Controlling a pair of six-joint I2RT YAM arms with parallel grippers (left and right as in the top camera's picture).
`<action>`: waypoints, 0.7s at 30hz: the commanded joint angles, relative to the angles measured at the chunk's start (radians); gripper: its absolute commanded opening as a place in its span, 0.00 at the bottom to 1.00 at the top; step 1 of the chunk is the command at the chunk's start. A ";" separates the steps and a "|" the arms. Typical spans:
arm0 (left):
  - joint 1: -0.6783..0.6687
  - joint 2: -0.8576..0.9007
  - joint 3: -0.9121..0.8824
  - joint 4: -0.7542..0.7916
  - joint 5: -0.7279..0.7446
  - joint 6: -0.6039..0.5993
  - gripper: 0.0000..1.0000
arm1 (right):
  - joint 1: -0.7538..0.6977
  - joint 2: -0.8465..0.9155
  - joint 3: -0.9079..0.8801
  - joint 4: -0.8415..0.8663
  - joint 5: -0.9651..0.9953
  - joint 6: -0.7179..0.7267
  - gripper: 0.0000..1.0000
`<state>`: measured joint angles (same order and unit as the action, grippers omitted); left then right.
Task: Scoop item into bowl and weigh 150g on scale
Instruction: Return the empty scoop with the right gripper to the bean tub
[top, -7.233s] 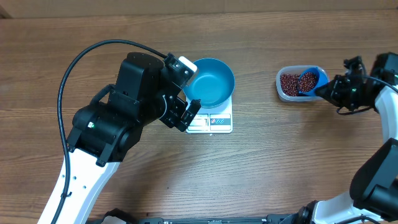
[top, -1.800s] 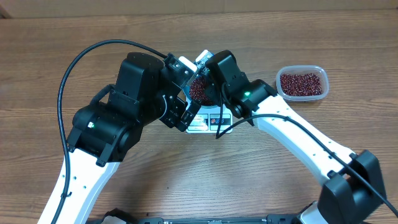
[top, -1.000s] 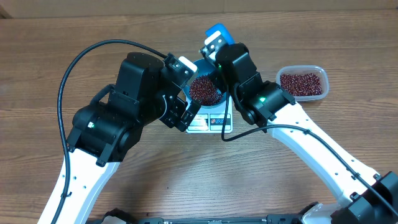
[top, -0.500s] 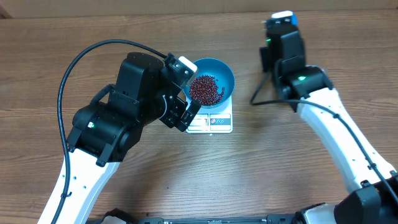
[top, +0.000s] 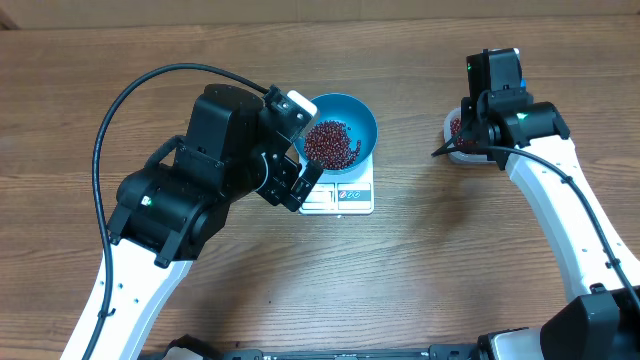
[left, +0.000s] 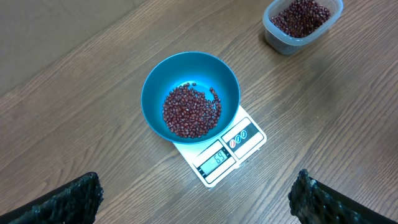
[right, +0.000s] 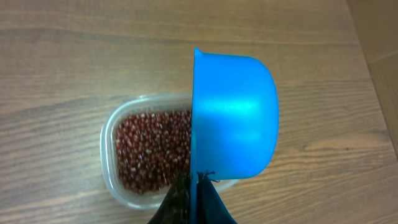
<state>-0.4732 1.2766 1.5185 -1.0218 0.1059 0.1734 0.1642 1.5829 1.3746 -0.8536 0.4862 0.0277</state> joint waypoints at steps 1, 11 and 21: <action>0.002 -0.001 0.021 0.001 0.018 -0.014 1.00 | -0.003 -0.021 0.032 -0.019 0.006 0.022 0.04; 0.002 -0.001 0.021 0.001 0.018 -0.014 1.00 | -0.003 0.002 -0.029 -0.042 -0.020 0.026 0.04; 0.002 -0.001 0.021 0.001 0.018 -0.014 1.00 | -0.003 0.002 -0.114 0.043 -0.020 0.029 0.04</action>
<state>-0.4732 1.2766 1.5185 -1.0222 0.1059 0.1734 0.1642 1.5829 1.2896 -0.8345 0.4664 0.0486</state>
